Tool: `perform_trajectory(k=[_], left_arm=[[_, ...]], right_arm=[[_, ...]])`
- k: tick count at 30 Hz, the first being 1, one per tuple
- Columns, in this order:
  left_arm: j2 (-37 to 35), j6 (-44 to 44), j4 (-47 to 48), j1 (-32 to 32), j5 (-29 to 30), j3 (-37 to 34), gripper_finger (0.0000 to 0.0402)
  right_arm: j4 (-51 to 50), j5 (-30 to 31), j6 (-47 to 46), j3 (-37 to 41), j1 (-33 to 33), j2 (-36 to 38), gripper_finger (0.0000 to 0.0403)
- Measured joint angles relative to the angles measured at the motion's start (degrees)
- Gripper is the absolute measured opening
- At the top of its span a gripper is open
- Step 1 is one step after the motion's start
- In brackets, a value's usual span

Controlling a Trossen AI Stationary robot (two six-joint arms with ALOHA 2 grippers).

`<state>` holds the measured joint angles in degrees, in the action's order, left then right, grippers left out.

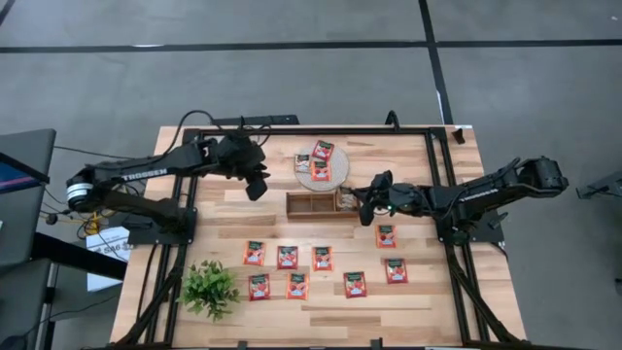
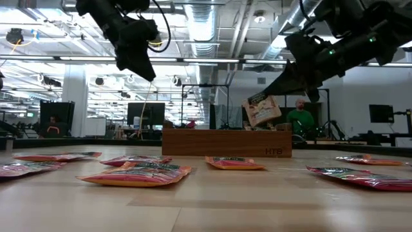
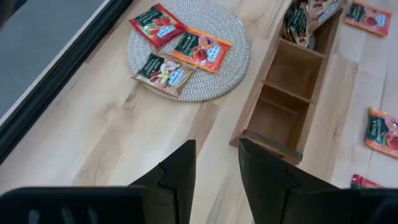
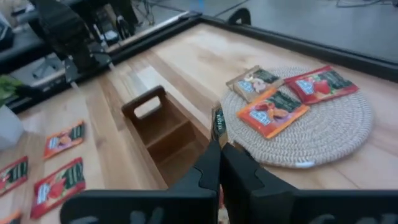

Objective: Pick & Place Tea
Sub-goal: Put the brown tea bag into the right section of the wooden organizer

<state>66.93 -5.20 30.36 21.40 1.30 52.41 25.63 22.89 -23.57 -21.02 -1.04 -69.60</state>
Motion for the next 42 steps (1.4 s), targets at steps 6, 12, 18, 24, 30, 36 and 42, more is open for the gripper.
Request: perform_trajectory(k=[6, 12, 18, 24, 30, 36, 42], left_arm=[[-1.9, -0.4, -2.6, 0.0, 0.0, -1.9, 0.0115], [-2.0, -0.4, -5.4, 0.0, -0.1, -1.9, 0.0115], [-2.0, -0.3, -5.7, 0.0, -0.2, -1.9, 0.0115], [-2.0, -0.3, -5.7, 0.0, -0.2, -1.9, 0.0115], [-2.0, -0.3, -6.7, 0.0, -0.2, -1.9, 0.0115], [-2.0, -0.4, -7.8, 0.0, -0.2, -1.9, 0.0115], [-1.9, -0.4, -8.0, 0.0, -0.2, -1.9, 0.0115]], right_arm=[[0.6, 0.2, -2.1, 2.2, 0.0, 0.0, 0.0], [1.1, 2.7, -3.5, 3.1, 0.0, 0.0, 0.0], [4.1, 2.7, -1.6, 3.1, 0.4, 0.0, 0.0], [4.1, 2.4, -1.5, 3.1, 0.8, 0.0, 0.0], [6.0, 0.6, -1.8, 3.1, 0.2, 0.0, 0.0], [5.3, 0.6, -1.9, 3.1, -0.1, -0.1, 0.0], [7.7, 0.6, -3.6, 3.1, -0.2, -4.5, 0.0]])
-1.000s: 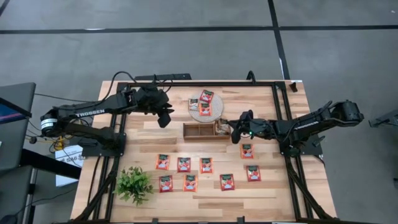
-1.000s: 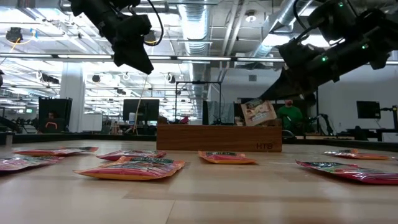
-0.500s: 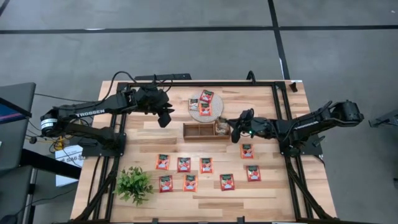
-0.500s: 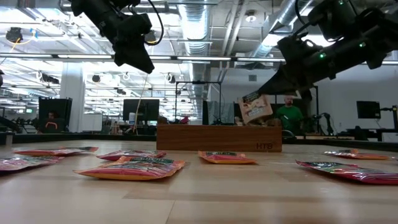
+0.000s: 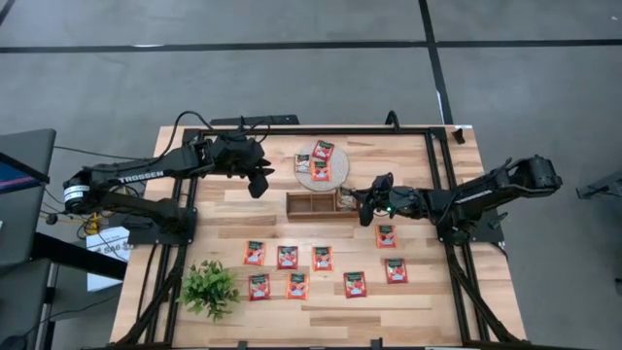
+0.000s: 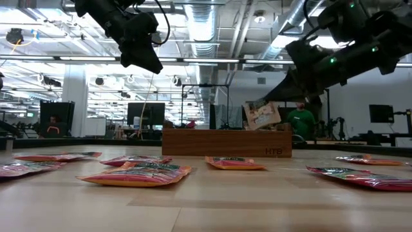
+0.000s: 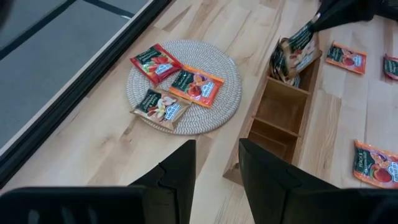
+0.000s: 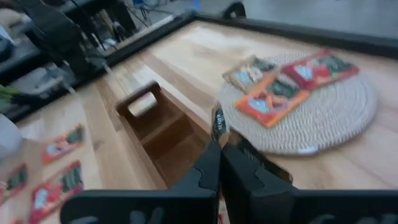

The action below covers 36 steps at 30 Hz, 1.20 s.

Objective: Pick & Place Tea
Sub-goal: Put the brown tea bag into the right section of the wooden organizer

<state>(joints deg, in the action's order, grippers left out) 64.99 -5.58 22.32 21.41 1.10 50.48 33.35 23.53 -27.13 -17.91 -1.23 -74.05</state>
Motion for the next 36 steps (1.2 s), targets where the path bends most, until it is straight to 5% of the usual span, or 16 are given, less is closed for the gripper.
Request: perform_trajectory(k=[8, 36], left_arm=[[0.0, -0.1, 0.0, 0.0, 0.0, 0.0, 0.0115], [0.0, 1.3, 0.1, 0.0, 0.0, 0.0, 0.0115]], right_arm=[[5.9, 0.0, 0.1, 0.0, 0.2, -5.8, 0.0], [3.9, 0.4, 0.6, 0.0, 0.2, -5.7, 0.0]])
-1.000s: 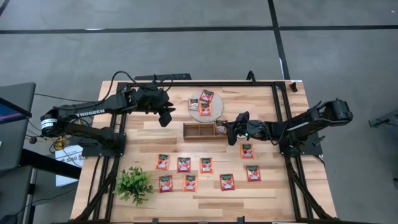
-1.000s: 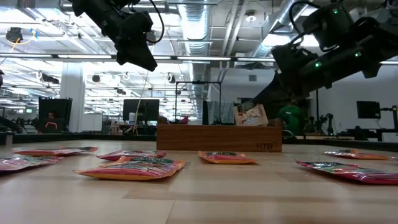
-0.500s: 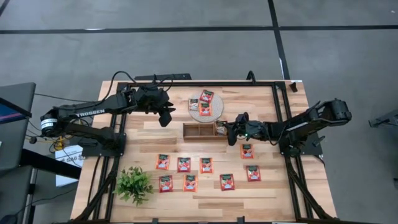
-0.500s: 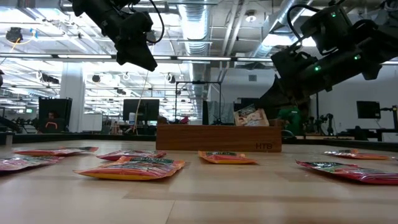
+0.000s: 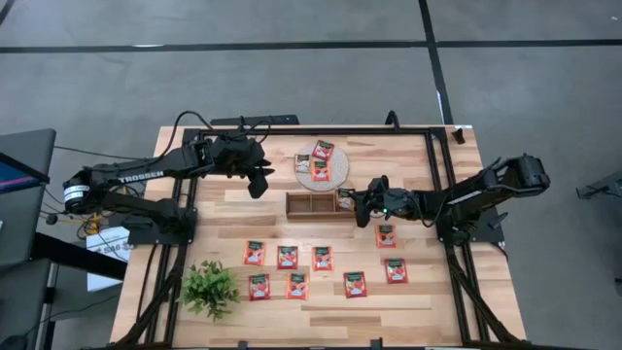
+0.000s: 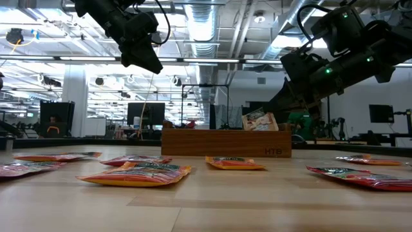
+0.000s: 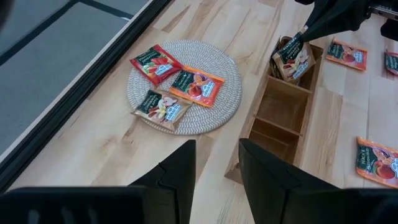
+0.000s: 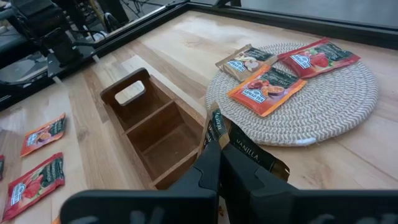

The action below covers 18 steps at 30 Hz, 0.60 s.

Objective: Pick & Place Tea
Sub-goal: Put the brown tea bag into the right section of the wooden organizer

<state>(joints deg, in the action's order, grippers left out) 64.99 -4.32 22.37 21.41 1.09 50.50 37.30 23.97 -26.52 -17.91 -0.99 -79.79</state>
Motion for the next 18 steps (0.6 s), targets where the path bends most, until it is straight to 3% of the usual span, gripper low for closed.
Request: perform_trajectory(k=[18], left_arm=[[0.0, 0.8, 0.0, 0.0, 0.0, 0.0, 0.0115]], right_arm=[[-0.1, -1.6, 3.8, -0.5, 2.3, 0.0, 0.0]])
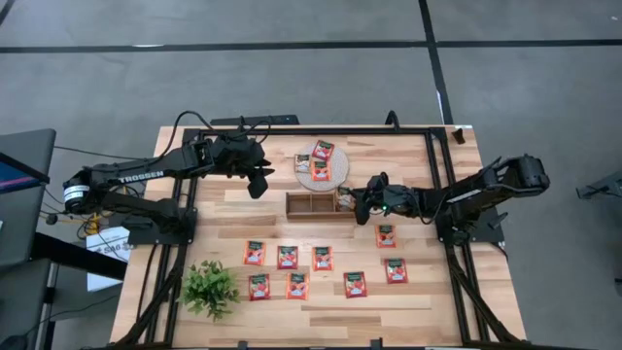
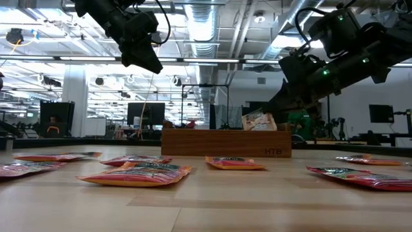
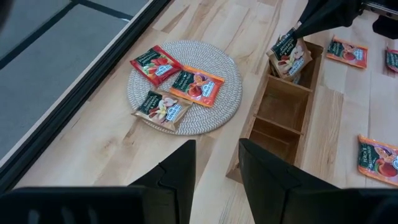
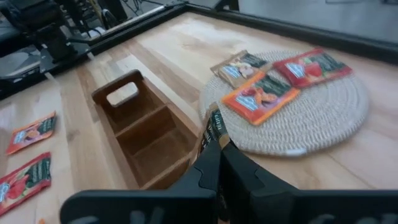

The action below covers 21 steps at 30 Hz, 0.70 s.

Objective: Pick & Place Tea
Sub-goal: Put the brown tea bag into the right section of the wooden organizer

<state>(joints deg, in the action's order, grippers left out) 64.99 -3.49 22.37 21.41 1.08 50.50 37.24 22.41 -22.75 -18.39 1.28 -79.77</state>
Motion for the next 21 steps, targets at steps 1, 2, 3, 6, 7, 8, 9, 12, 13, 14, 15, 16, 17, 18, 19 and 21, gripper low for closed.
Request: perform_trajectory(k=[1, 2, 3, 6, 7, 8, 9, 12, 13, 14, 15, 16, 17, 18, 19, 21], left_arm=[[0.0, 0.0, 0.0, 0.0, 0.0, 0.0, 0.0115], [0.0, 0.0, 0.0, 0.0, 0.0, 0.0, 0.0115], [0.0, 0.0, 0.0, 0.0, 0.0, 0.0, 0.0115], [0.0, 0.0, 0.0, 0.0, 0.0, 0.0, 0.0115], [0.0, 0.0, 0.0, 0.0, 0.0, 0.0, 0.0115], [0.0, 0.0, 0.0, 0.0, 0.0, 0.0, 0.0115], [0.0, 0.0, 0.0, 0.0, 0.0, 0.0, 0.0115], [0.0, 0.0, 0.0, 0.0, 0.0, 0.0, 0.0115], [0.0, 0.0, 0.0, 0.0, 0.0, 0.0, 0.0115], [0.0, 0.0, 0.0, 0.0, 0.0, 0.0, 0.0115], [0.0, 0.0, 0.0, 0.0, 0.0, 0.0, 0.0115], [0.0, 0.0, 0.0, 0.0, 0.0, 0.0, 0.0115], [0.0, 0.0, 0.0, 0.0, 0.0, 0.0, 0.0115], [0.0, 0.0, 0.0, 0.0, 0.0, 0.0, 0.0115], [0.0, 0.0, 0.0, 0.0, 0.0, 0.0, 0.0115], [0.0, 0.0, 0.0, 0.0, 0.0, 0.0, 0.0115]], right_arm=[[0.0, 0.0, 0.6, -0.3, 0.0, 0.0, 0.0], [0.0, 0.0, 0.8, -0.6, 0.0, 0.0, 0.0], [-0.1, 0.0, 0.9, -0.8, 0.0, 0.0, 0.0], [-0.2, -0.2, 2.0, -1.1, 0.4, 0.0, 0.0], [-0.3, -0.3, 2.5, -1.1, 0.4, 0.0, 0.0], [-0.3, -0.5, 3.0, -1.1, 0.4, 0.0, 0.0], [-0.4, -0.6, 3.2, -1.1, 0.4, 0.0, 0.0], [-0.4, -1.5, 3.3, -1.1, 0.4, 0.0, 0.0], [-0.4, -1.5, 3.3, -1.1, 0.4, 0.0, 0.0], [-0.4, -1.5, 3.3, -1.1, 0.4, 0.0, 0.0], [-0.4, -1.5, 3.3, -1.1, 0.4, 0.0, 0.0], [-0.4, -1.5, 3.3, -1.1, 0.4, 0.0, 0.0], [-0.4, -1.5, 3.3, -1.1, 0.4, 0.0, 0.0], [-0.4, -1.5, 3.3, -1.1, 0.4, 0.0, 0.0], [-0.4, -1.5, 3.3, -1.1, 0.4, 0.0, 0.0], [-0.4, -1.5, 3.3, -1.1, 0.4, 0.0, 0.0]])
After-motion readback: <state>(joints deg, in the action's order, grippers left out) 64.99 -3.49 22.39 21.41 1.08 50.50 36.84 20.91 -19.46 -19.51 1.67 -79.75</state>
